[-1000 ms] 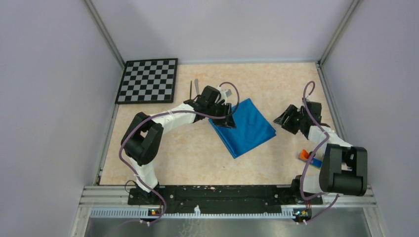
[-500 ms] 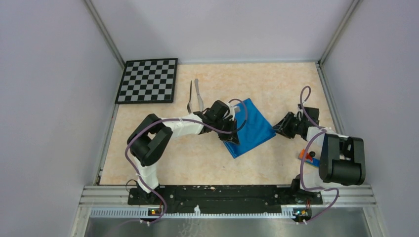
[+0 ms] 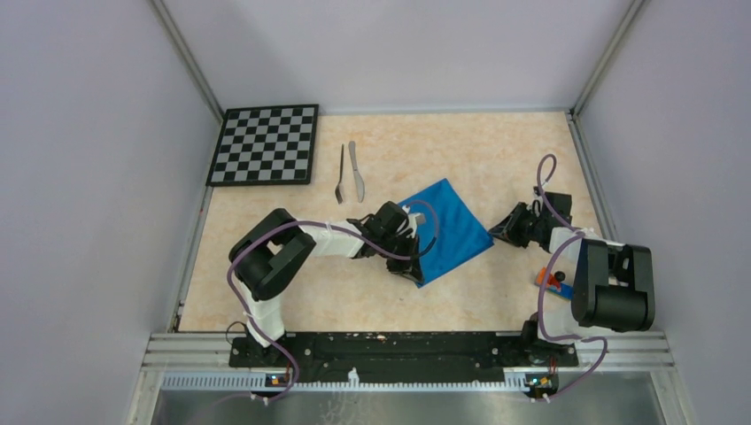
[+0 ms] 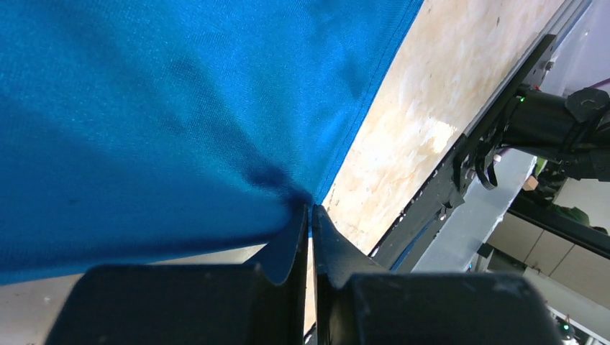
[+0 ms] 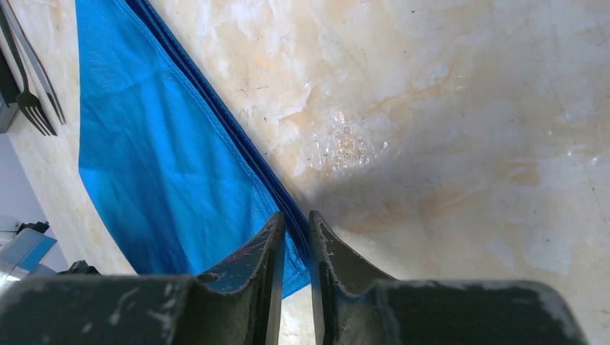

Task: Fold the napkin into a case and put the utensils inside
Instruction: Rotate the square-folded napkin at the center of the board.

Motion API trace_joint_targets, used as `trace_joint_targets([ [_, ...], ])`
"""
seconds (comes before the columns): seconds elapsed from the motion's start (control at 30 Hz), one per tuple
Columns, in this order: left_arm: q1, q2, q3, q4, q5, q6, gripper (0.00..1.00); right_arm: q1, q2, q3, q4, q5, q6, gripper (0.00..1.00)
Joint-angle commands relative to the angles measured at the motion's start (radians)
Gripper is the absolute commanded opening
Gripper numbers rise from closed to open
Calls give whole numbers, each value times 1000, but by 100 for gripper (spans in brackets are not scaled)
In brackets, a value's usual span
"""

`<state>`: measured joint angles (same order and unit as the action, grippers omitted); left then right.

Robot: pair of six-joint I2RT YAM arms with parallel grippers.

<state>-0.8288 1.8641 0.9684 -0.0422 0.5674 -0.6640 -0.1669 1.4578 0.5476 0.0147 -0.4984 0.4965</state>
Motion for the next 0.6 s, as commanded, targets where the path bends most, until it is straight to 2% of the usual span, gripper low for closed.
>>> trace_joint_targets([
  [0.0, -3, -43, -36, 74, -18, -17, 9, -6, -28, 4, 37, -11, -21, 16],
  [0.57, -3, -28, -33, 76, -19, -19, 8, -6, -108, -47, -13, -19, -47, 21],
])
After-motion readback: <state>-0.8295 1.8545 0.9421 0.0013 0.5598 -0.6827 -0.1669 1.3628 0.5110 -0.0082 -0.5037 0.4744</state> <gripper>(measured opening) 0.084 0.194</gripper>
